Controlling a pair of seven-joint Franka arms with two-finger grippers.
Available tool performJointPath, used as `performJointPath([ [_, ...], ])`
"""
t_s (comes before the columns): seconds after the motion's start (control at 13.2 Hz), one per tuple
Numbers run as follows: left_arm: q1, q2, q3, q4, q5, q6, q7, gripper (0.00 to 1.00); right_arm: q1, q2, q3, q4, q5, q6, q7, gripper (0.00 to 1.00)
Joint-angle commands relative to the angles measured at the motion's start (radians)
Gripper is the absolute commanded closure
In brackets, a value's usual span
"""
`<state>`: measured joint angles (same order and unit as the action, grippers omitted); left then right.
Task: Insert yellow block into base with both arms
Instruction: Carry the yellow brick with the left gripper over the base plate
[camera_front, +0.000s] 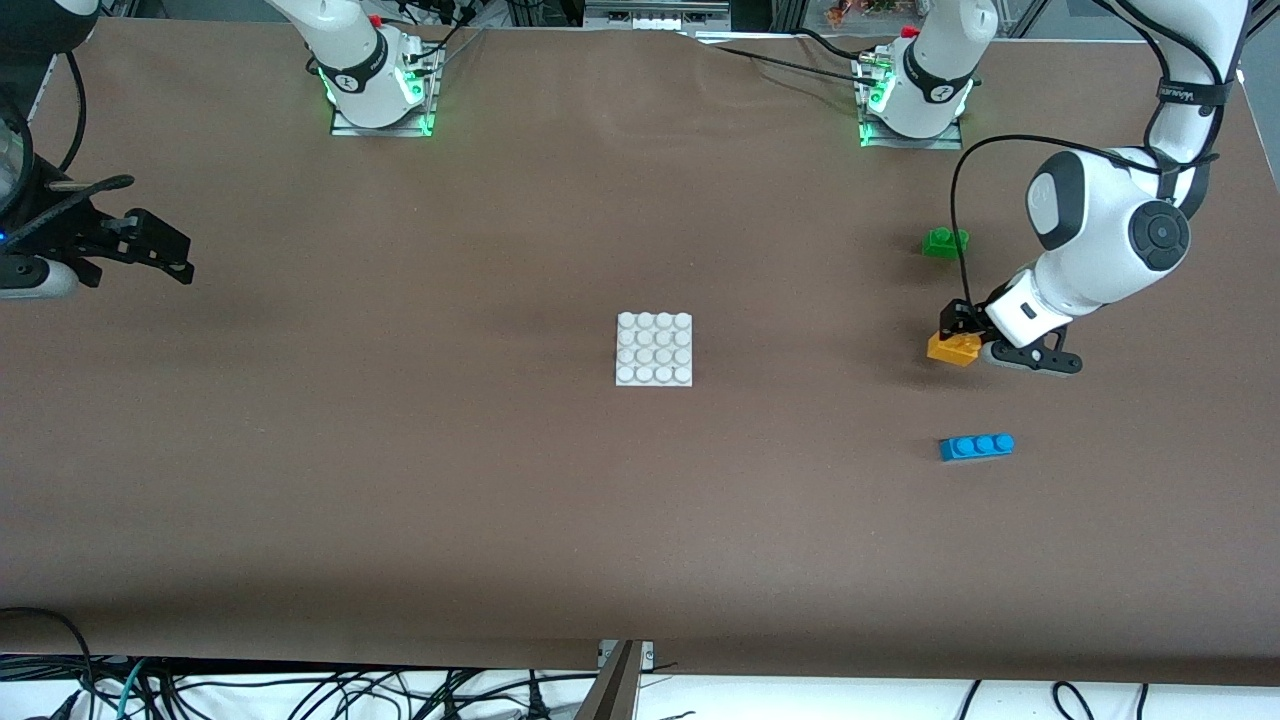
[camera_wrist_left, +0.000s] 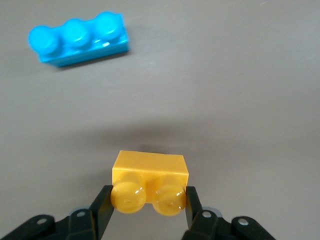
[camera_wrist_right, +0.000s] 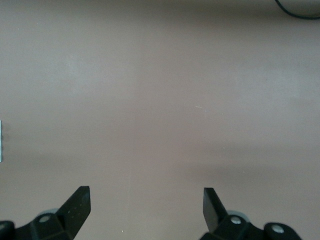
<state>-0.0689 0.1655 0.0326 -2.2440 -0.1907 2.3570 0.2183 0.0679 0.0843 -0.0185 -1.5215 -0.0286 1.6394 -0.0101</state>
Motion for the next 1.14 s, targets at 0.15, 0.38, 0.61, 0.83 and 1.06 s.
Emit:
performJointPath([
  [0.15,-0.125,0.051,-0.059,0.11,-0.039,-0.025,-0.231,1.0,-0.008,-0.009,0.005,-0.011,0.004,-0.007,-0.011,0.0],
  [0.38,-0.228,0.104,-0.072,0.21,-0.049,-0.027,-0.393,1.0,-0.008,-0.008,0.006,-0.011,0.004,-0.02,-0.01,0.0],
  [0.61,-0.348,0.202,-0.074,0.337,-0.078,-0.031,-0.575,1.0,-0.006,-0.008,0.008,-0.011,0.004,-0.021,-0.013,0.0],
  [0.83,-0.455,0.346,-0.074,0.55,-0.067,-0.108,-0.773,1.0,-0.006,-0.009,0.009,-0.012,0.004,-0.023,-0.013,0.0],
  [1.06,-0.546,0.44,-0.074,0.627,-0.069,-0.11,-0.873,1.0,-0.006,-0.008,0.011,-0.011,0.004,-0.036,-0.01,0.0],
])
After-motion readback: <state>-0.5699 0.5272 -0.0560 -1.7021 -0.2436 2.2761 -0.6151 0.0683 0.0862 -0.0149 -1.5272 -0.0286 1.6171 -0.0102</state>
